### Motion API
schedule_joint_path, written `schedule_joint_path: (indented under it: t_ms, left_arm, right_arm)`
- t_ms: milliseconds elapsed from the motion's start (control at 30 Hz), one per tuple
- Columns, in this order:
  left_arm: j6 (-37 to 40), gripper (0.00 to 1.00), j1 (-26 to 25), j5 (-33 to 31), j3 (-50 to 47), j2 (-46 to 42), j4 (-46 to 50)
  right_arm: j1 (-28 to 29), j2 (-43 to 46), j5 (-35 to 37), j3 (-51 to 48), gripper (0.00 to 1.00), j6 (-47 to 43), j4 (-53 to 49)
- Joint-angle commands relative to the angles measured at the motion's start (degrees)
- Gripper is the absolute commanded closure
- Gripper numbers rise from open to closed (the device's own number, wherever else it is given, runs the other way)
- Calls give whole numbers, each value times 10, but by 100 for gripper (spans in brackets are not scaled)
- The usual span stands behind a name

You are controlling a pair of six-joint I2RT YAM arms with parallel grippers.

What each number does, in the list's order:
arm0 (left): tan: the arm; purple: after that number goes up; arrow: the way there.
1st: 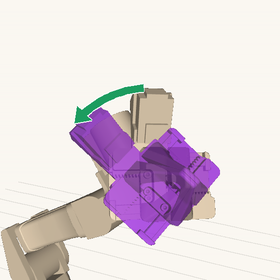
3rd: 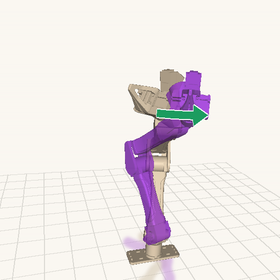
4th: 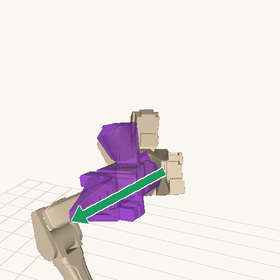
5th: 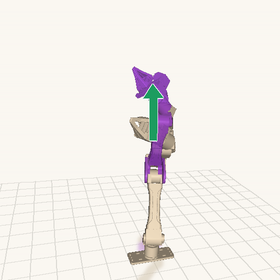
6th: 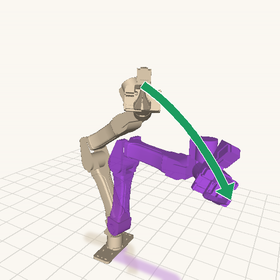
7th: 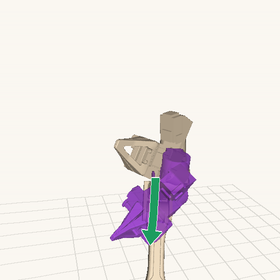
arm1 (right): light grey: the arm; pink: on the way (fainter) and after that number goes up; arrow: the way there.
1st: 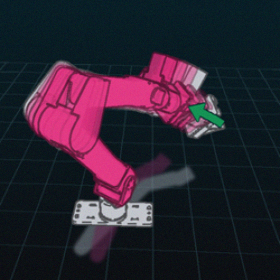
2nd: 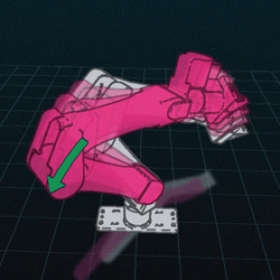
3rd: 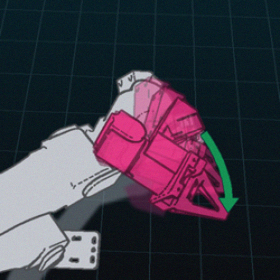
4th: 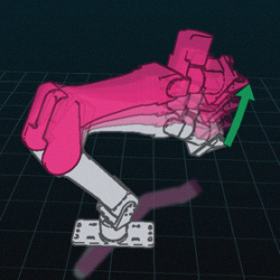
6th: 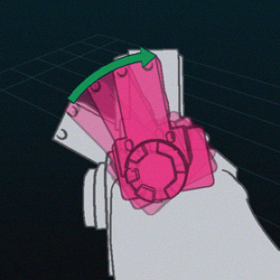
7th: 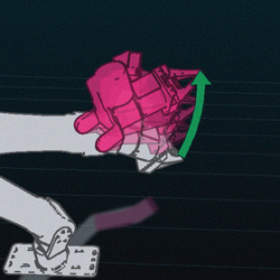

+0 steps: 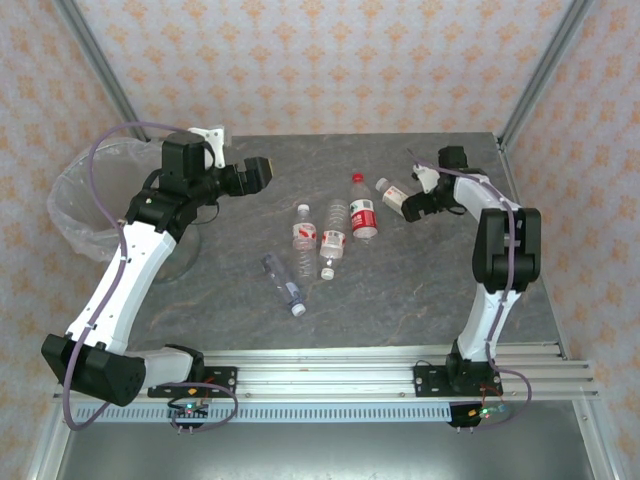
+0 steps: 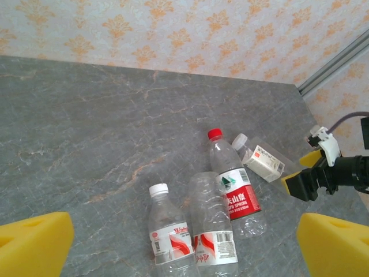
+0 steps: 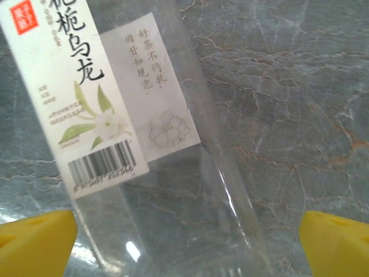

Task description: Put the plastic bottles in the bin

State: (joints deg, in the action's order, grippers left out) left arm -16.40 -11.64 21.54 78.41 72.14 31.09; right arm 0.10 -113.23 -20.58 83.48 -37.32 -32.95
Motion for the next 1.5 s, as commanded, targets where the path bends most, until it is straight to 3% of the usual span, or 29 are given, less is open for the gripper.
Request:
schedule_joint_path:
  t_ms: [0,100,567,800,933,1367,1433,1467]
  left_arm:
    - [12,0,-2,-16,-8,-10,18]
    - [10,0,-2,-16,-6,-6,22]
    - [6,0,-1,-12,-4,11,25]
    - [6,0,-1,-1,-4,13,23]
    - [1,0,-1,2,-8,15,17]
    - [-48,0,-2,49,-23,45,-16]
    - [-52,0,-2,69,-25,51,-25]
    - [-54,0,-1,80,-27,54,-30]
  right_arm:
    - [-1,-35,11,42,0,-57,-85]
    - [0,-48,0,52,2,-68,-102]
    - [30,-58,79,24,25,-78,-46]
    - [34,-45,101,12,41,-40,-41]
    - [42,21,117,-62,43,0,15]
    - [85,278,158,-318,89,176,182]
    - [99,319,151,-346,100,205,191]
    - [106,333,150,-354,100,218,192]
